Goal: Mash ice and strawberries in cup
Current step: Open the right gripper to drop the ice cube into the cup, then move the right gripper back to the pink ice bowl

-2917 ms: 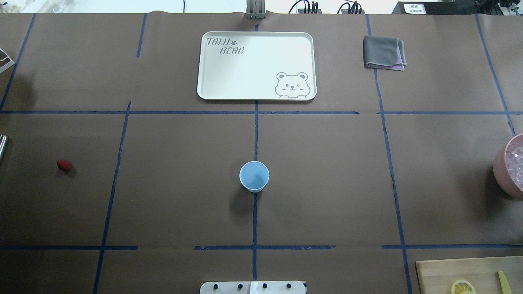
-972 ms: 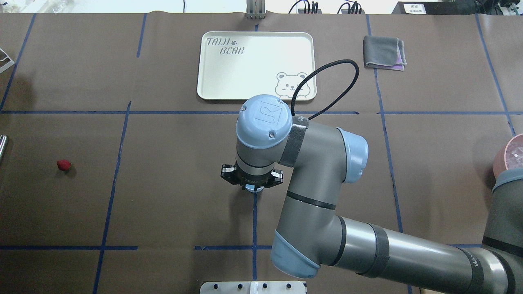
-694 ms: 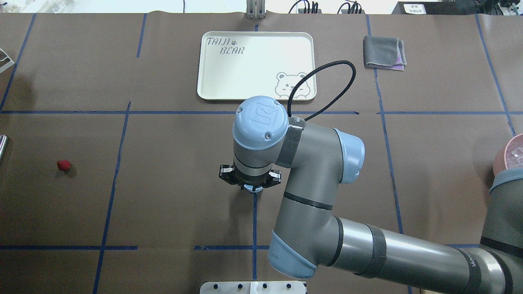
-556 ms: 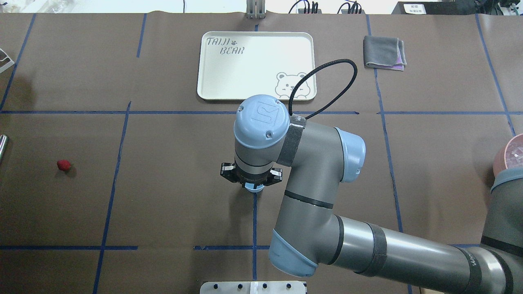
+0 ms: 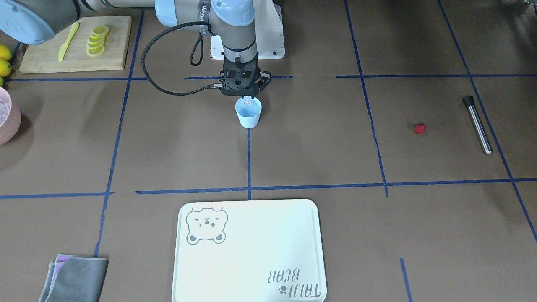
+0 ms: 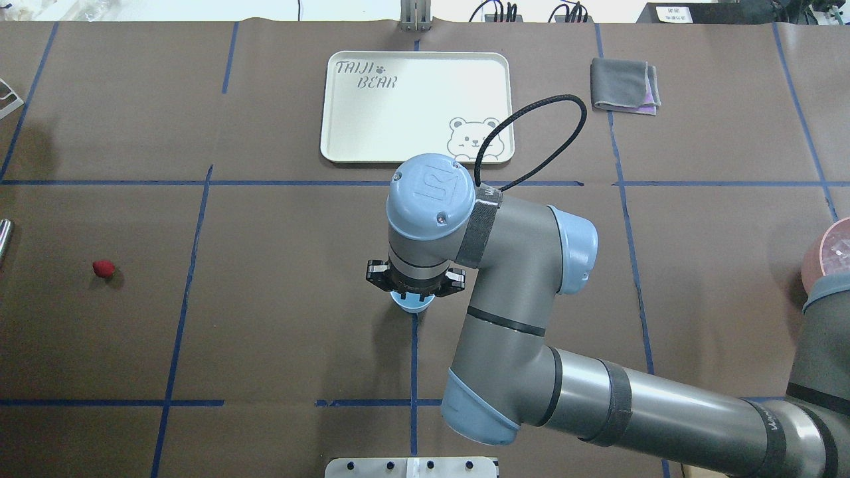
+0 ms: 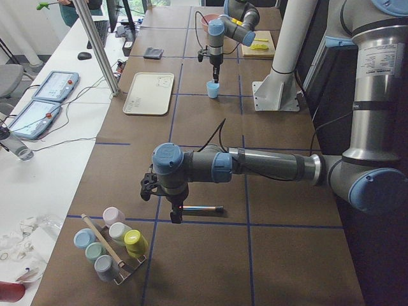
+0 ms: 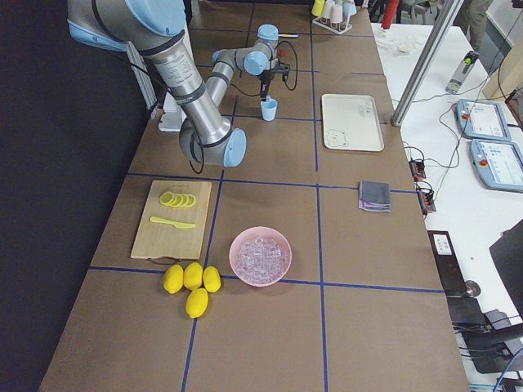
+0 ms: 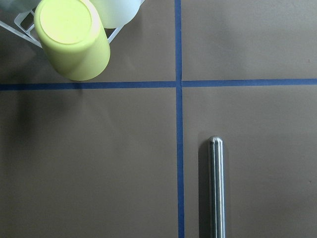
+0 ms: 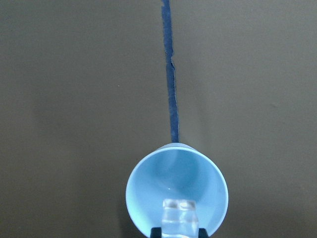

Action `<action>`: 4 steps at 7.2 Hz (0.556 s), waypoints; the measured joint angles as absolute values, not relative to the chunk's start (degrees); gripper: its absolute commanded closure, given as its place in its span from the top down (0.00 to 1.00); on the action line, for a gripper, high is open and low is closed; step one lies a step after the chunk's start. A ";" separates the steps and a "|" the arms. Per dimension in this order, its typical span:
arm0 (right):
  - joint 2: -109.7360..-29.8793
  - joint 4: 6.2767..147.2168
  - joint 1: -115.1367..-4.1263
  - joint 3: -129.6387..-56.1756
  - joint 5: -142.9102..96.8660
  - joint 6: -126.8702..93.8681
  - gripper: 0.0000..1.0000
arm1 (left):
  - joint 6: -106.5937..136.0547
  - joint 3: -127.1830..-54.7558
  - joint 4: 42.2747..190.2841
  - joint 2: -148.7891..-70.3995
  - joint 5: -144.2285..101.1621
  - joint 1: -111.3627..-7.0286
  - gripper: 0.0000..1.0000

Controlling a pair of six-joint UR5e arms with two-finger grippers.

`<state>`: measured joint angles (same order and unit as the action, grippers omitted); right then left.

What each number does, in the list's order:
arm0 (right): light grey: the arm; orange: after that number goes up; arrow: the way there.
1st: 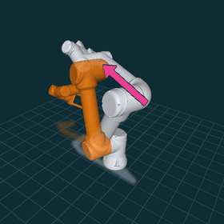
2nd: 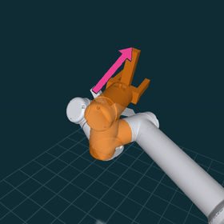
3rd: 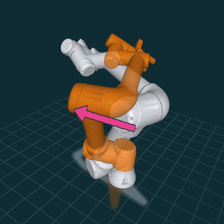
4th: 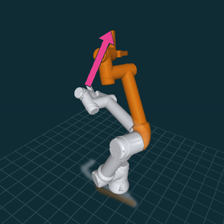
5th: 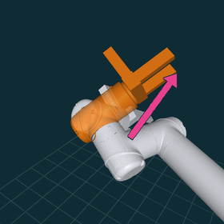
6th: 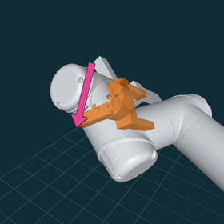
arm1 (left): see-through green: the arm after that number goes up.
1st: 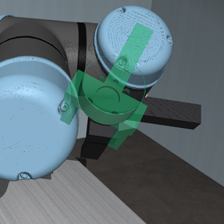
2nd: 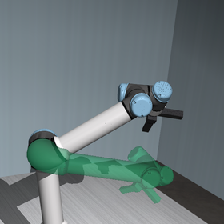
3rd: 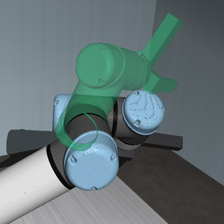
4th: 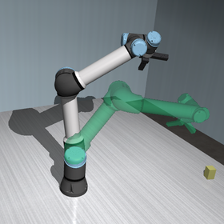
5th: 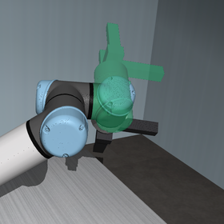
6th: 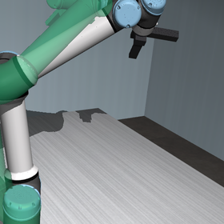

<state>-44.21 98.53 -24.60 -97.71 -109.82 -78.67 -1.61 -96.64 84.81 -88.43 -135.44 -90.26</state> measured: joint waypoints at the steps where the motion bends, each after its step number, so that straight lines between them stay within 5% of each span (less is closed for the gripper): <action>1: -44.17 98.51 -24.63 -97.65 -109.79 -78.68 0.59 | -1.59 -96.62 84.81 -88.45 -135.44 -90.26 1.00; 3: -44.16 98.43 -24.66 -97.60 -109.75 -78.74 0.95 | -1.64 -96.60 84.78 -88.45 -135.44 -90.26 1.00; 4: -44.15 98.38 -24.64 -97.64 -109.64 -78.75 0.99 | -1.64 -96.59 84.79 -88.45 -135.44 -90.26 1.00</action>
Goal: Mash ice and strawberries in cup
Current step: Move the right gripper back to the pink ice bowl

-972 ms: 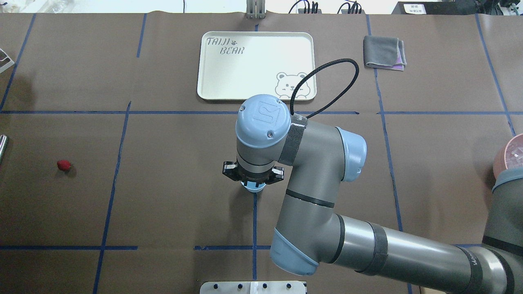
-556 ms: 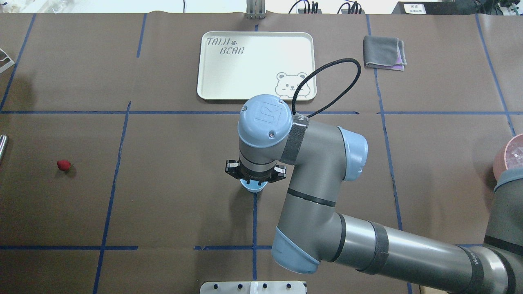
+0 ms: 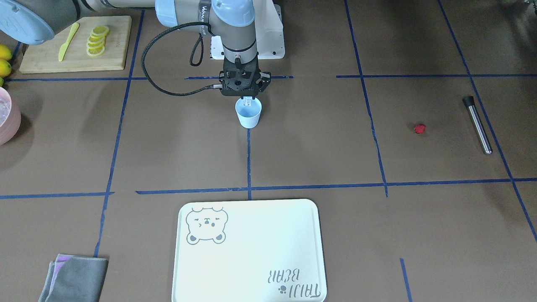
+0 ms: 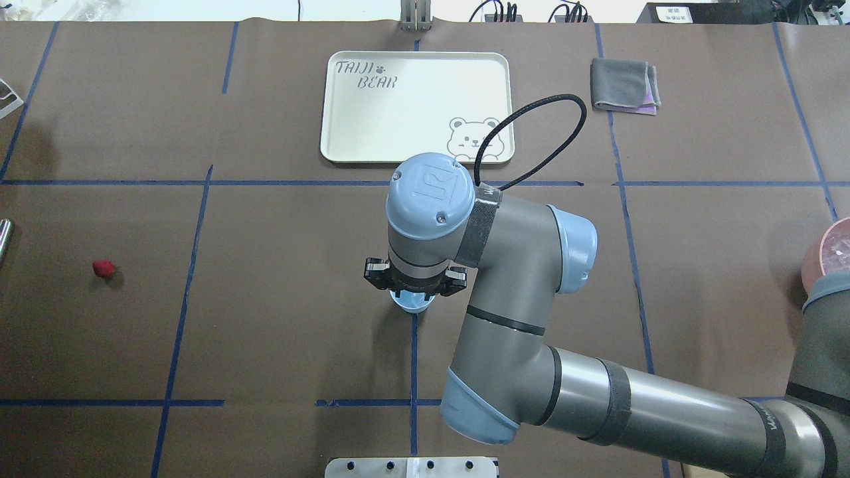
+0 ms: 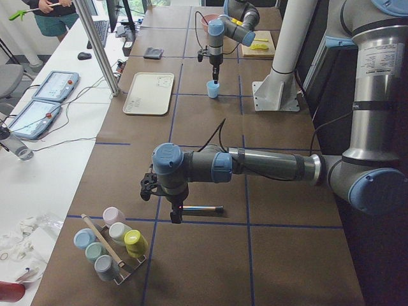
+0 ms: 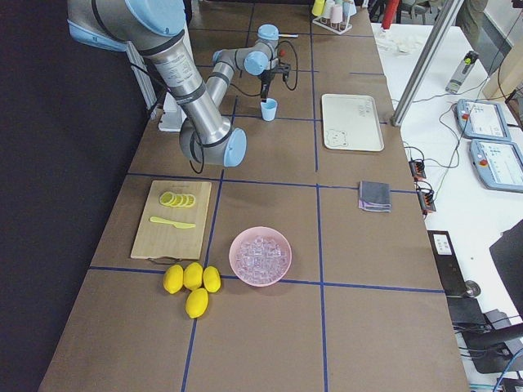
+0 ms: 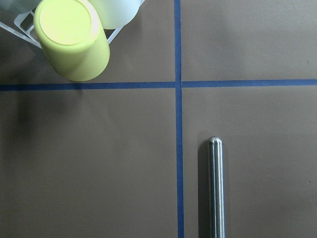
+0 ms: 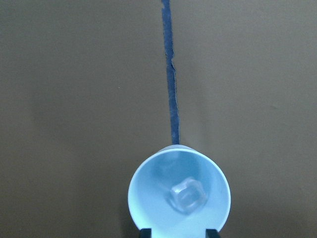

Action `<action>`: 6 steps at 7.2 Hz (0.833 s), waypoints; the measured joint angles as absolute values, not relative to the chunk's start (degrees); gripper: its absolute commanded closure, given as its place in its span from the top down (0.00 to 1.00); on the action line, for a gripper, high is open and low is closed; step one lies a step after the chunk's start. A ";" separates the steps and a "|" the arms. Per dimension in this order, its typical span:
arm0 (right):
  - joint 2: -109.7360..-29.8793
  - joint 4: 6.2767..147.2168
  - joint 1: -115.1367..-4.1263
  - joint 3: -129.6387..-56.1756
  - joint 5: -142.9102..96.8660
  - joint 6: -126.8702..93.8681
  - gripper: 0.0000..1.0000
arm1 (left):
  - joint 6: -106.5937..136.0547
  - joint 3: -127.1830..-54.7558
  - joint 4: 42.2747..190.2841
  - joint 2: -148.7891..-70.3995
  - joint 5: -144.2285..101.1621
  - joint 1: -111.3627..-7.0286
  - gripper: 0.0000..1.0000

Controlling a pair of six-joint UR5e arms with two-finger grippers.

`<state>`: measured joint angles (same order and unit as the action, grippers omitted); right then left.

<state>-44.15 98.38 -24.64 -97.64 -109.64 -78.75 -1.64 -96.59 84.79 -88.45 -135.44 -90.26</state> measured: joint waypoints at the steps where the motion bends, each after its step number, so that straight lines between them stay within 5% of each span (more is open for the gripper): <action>1: -44.10 98.36 -24.64 -97.69 -109.47 -78.77 0.99 | -1.61 -96.59 84.81 -88.46 -135.44 -90.26 1.00; 3: -44.35 98.85 -26.41 -100.06 -109.80 -78.79 0.99 | -1.62 -96.59 84.81 -88.50 -135.44 -90.26 1.00; 6: -54.06 106.78 -35.26 -118.80 -110.51 -71.32 0.99 | -1.60 -96.59 84.81 -88.51 -135.44 -90.26 1.00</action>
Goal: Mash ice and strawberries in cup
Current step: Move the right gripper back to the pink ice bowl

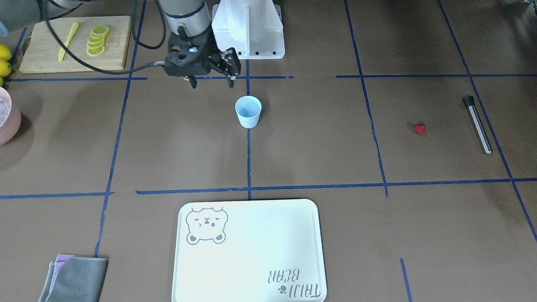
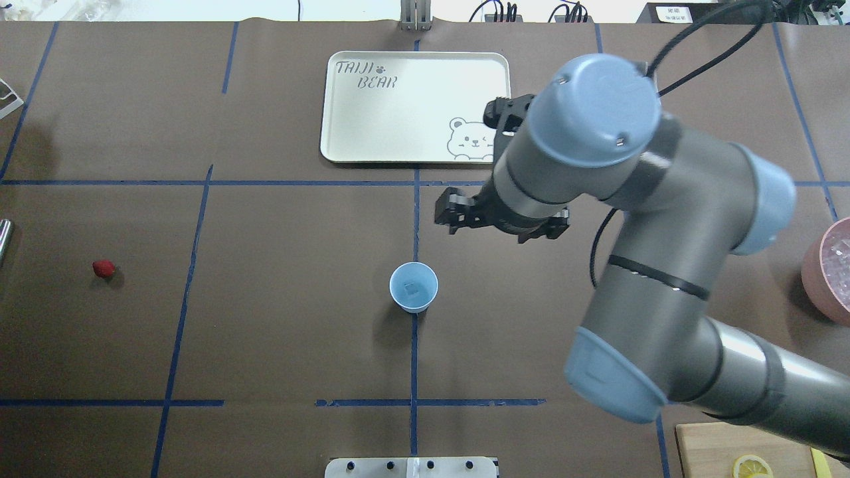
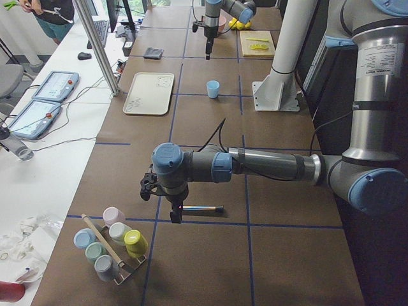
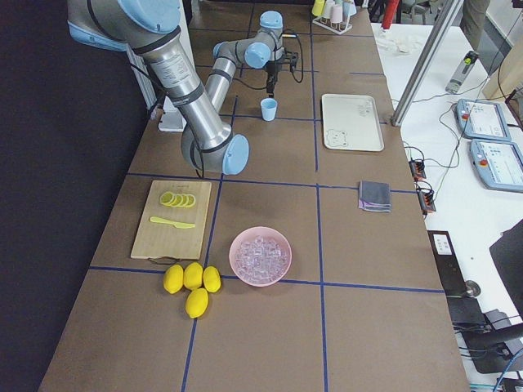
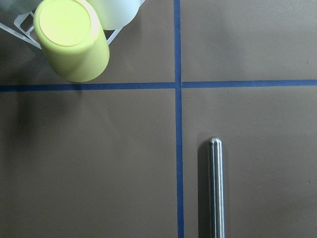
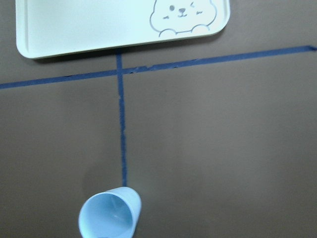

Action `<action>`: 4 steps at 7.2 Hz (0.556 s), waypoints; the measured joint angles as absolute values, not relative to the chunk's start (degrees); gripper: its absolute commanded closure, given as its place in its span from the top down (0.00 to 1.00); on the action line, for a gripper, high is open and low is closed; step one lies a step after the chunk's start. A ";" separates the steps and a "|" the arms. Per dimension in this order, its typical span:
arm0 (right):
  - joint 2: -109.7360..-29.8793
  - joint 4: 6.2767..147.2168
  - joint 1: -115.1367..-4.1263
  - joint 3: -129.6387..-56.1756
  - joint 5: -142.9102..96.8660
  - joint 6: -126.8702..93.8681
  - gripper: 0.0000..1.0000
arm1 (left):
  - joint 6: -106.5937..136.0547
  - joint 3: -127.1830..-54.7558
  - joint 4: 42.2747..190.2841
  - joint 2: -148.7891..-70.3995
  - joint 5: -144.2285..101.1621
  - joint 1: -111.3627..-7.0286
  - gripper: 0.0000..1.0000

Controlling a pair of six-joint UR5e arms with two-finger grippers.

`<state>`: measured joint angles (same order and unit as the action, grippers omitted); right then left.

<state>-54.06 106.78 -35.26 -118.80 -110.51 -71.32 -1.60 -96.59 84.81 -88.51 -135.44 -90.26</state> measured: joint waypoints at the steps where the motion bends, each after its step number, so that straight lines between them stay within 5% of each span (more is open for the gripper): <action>1: -57.69 109.33 -37.66 -123.41 -110.57 -65.91 0.99 | -1.64 -96.57 84.81 -88.50 -135.44 -90.26 1.00; 4: -73.38 110.30 -46.98 -131.97 -115.24 -48.34 0.99 | -1.67 -96.56 84.81 -88.48 -135.44 -90.27 1.00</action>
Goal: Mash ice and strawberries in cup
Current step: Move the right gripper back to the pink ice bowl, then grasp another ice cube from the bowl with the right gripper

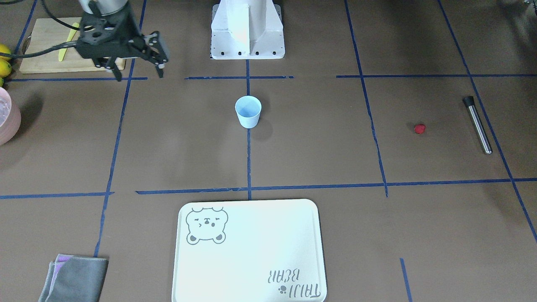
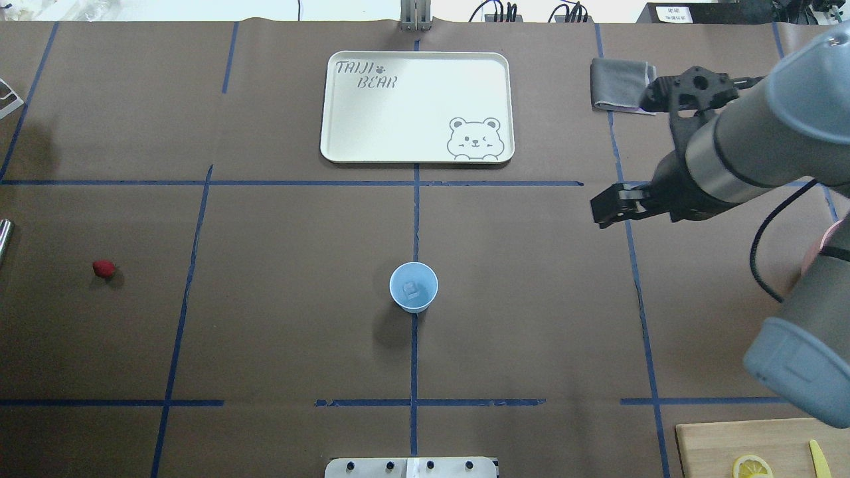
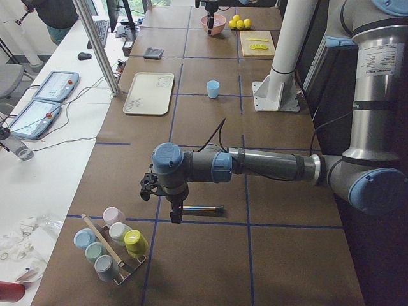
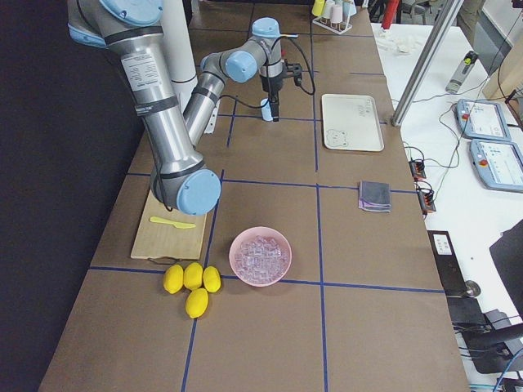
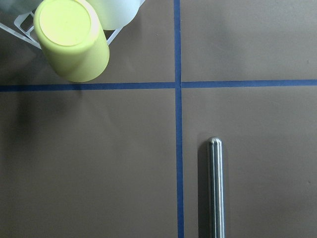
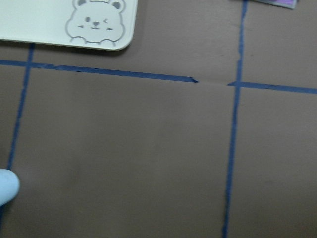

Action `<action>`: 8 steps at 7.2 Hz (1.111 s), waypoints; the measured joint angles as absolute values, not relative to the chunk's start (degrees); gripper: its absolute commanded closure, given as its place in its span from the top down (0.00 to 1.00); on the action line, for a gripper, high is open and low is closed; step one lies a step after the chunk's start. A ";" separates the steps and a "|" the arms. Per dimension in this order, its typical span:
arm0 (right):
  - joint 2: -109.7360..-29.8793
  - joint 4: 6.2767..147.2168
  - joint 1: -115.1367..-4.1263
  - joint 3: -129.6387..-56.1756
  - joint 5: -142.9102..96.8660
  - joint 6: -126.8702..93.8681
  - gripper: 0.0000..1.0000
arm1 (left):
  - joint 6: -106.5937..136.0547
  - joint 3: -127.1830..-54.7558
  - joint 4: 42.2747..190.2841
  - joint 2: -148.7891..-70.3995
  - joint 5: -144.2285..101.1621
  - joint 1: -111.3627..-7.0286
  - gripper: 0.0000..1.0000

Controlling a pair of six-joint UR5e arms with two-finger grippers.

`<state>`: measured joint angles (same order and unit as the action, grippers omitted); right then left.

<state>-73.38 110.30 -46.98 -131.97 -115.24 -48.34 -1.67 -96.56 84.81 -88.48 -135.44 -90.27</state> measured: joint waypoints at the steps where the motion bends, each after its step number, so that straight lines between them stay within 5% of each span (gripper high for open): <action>1: -79.88 107.91 -52.39 -132.84 -119.19 -40.51 0.99 | -1.67 -96.57 84.81 -88.45 -135.44 -90.26 1.00; 4: -99.83 93.46 -68.18 -129.30 -130.56 -18.78 0.99 | -1.67 -96.66 84.83 -88.42 -135.44 -90.26 1.00; 8: -104.63 89.30 -77.27 -114.49 -135.83 5.28 0.98 | -1.65 -96.76 84.90 -88.42 -135.42 -90.26 1.00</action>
